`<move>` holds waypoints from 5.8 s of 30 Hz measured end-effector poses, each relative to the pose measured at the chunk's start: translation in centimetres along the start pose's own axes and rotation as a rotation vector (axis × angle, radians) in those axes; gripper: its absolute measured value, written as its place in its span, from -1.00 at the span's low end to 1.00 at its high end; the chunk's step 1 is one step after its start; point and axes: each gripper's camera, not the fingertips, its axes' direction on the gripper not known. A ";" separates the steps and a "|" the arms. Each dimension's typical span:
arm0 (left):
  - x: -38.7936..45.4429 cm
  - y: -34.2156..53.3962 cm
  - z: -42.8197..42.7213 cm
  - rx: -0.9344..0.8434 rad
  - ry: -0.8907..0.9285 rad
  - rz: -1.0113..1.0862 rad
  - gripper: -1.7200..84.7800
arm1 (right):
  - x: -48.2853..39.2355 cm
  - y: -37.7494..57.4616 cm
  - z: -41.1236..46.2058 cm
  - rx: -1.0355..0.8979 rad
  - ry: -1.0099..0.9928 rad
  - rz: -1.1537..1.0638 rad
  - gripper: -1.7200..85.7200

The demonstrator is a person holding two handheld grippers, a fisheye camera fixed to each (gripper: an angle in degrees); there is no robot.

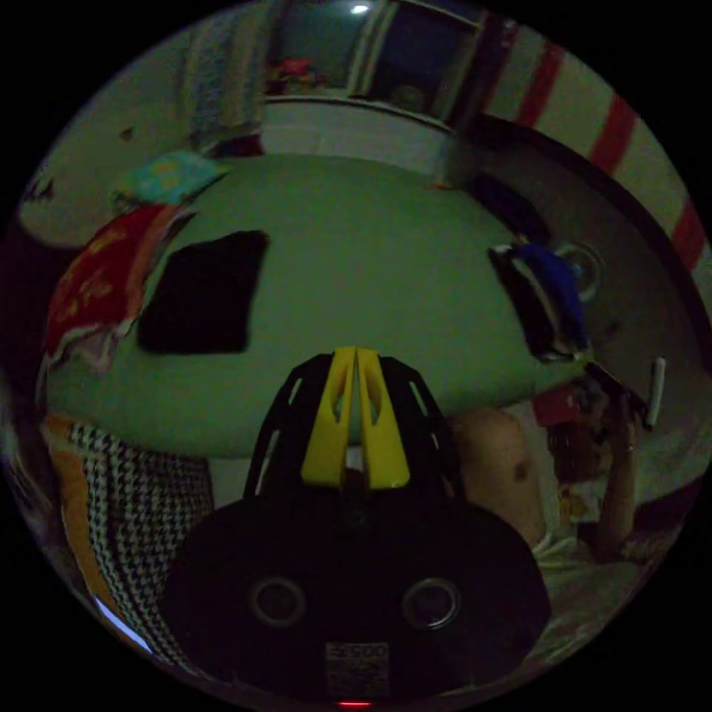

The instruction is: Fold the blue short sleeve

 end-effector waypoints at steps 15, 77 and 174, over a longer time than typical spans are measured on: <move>17.1 -6.9 12.0 -0.095 0.049 0.214 -0.97 | 5.2 -14.8 0.2 0.027 0.280 -0.114 -0.63; 0.7 -12.2 22.0 0.028 -0.051 -0.256 -0.97 | -22.3 -19.4 34.0 -0.291 -0.220 -0.173 -0.97; 3.5 -30.7 27.1 -0.038 0.040 0.260 -0.86 | -24.3 -11.8 47.1 -0.027 -0.229 -0.226 -0.84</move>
